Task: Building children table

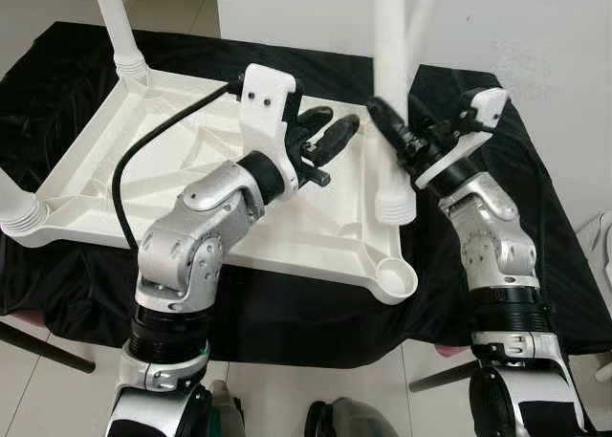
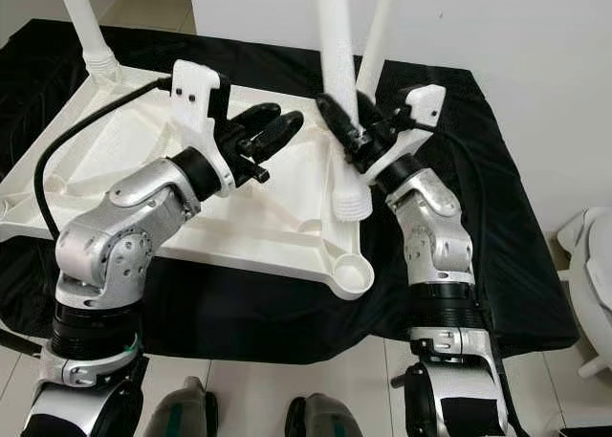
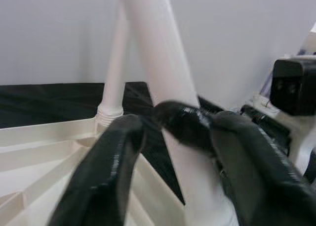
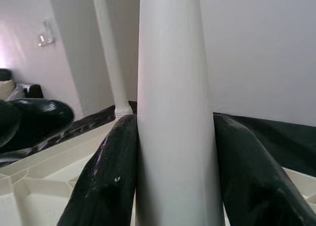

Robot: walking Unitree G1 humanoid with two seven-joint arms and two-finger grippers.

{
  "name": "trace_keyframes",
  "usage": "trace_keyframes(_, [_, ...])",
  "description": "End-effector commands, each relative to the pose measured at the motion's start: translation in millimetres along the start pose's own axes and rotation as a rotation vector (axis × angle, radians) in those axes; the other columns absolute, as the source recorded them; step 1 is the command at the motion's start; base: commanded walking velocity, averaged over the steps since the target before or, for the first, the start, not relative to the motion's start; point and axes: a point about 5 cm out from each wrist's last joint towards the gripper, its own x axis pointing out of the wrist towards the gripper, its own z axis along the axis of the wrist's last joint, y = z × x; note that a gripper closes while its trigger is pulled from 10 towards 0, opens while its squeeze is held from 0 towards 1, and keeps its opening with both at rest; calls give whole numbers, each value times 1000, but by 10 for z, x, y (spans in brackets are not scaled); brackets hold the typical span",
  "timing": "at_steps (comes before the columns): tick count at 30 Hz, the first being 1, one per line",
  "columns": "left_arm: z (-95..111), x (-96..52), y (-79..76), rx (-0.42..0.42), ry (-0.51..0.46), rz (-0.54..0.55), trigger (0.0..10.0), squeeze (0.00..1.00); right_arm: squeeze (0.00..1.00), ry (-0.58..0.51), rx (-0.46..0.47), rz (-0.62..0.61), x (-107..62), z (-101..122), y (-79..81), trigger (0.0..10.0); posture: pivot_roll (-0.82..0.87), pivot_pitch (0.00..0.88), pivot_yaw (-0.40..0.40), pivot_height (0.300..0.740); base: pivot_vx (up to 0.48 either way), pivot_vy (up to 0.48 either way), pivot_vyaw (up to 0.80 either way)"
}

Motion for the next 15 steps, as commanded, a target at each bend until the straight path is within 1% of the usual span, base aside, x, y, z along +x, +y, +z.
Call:
trace_keyframes(1, [54,1,-148,-19,-14,-219,10000,1000,0,-6,-14,25,-16,32,7,10000,18,30,-63,740,0,0,0])
trace_keyframes(2, [78,4,-162,-38,-23,-236,10000,1000,0,0,-13,43,-19,22,26,10000,17,32,-63,740,0,0,0])
trace_keyframes(5, [89,11,-160,-37,-21,-243,10000,1000,0,5,-16,61,-24,14,51,10000,18,33,-64,740,0,0,0])
trace_keyframes(6, [88,21,-140,-36,-15,-239,10000,1000,0,9,-16,82,-30,6,79,10000,17,34,-62,740,0,0,0])
trace_keyframes(9, [84,27,-123,-34,-8,-234,10000,1000,0,11,-17,95,-34,1,97,10000,17,34,-62,740,0,0,0])
trace_keyframes(11, [72,46,-67,-29,17,-207,10000,1000,0,15,-22,132,-48,-14,152,10000,15,33,-60,740,0,0,0])
trace_keyframes(13, [72,46,-67,-29,17,-207,10000,1000,0,15,-22,132,-48,-14,152,10000,15,33,-60,740,0,0,0])
trace_keyframes(14, [60,50,-45,-31,32,-198,10000,459,0,16,-24,147,-55,-21,175,10000,15,33,-58,740,0,0,0])
trace_keyframes(15, [37,62,8,-32,56,-168,10000,0,0,19,-25,166,-61,-32,203,10000,14,33,-57,740,0,0,0])
